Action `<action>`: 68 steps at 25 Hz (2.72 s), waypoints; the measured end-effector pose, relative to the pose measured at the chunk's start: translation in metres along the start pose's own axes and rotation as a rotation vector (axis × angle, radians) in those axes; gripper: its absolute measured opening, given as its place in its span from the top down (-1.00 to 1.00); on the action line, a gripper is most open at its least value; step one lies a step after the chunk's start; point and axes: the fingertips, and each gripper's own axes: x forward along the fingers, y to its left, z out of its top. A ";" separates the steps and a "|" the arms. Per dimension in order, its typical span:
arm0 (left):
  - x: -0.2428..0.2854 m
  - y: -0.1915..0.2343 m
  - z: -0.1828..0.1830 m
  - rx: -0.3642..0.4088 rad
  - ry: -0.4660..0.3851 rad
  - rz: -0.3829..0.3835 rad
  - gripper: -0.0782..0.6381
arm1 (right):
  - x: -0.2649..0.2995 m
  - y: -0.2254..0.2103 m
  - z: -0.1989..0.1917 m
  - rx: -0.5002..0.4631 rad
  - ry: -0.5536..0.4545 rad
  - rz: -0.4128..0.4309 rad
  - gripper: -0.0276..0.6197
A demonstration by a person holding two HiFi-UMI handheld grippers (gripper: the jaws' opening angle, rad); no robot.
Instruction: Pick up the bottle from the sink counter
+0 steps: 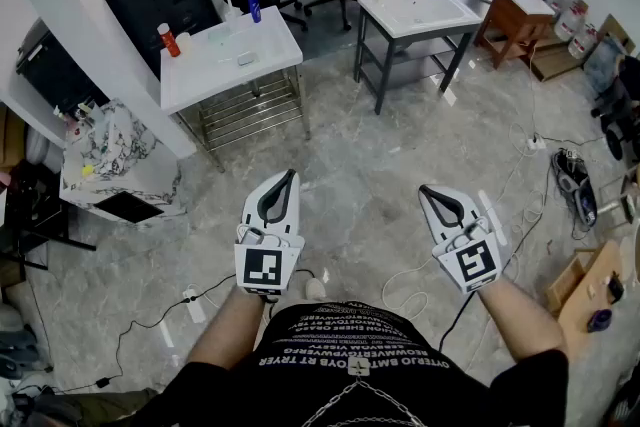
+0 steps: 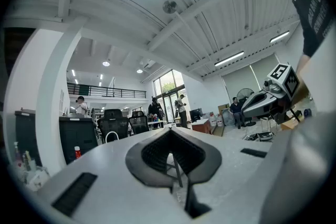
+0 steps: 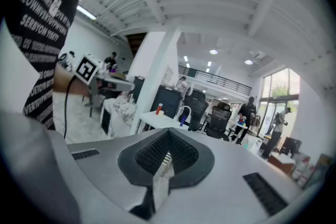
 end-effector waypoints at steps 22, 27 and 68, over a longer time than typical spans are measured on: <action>0.076 0.059 -0.022 -0.033 -0.023 -0.109 0.78 | 0.062 -0.032 -0.003 0.273 -0.055 -0.338 0.89; 0.119 0.054 -0.022 -0.015 -0.037 -0.103 0.78 | 0.085 -0.068 -0.021 0.275 -0.059 -0.287 0.65; 0.436 0.030 -0.056 -0.001 0.071 0.052 0.78 | 0.237 -0.351 -0.114 0.278 -0.090 -0.057 0.05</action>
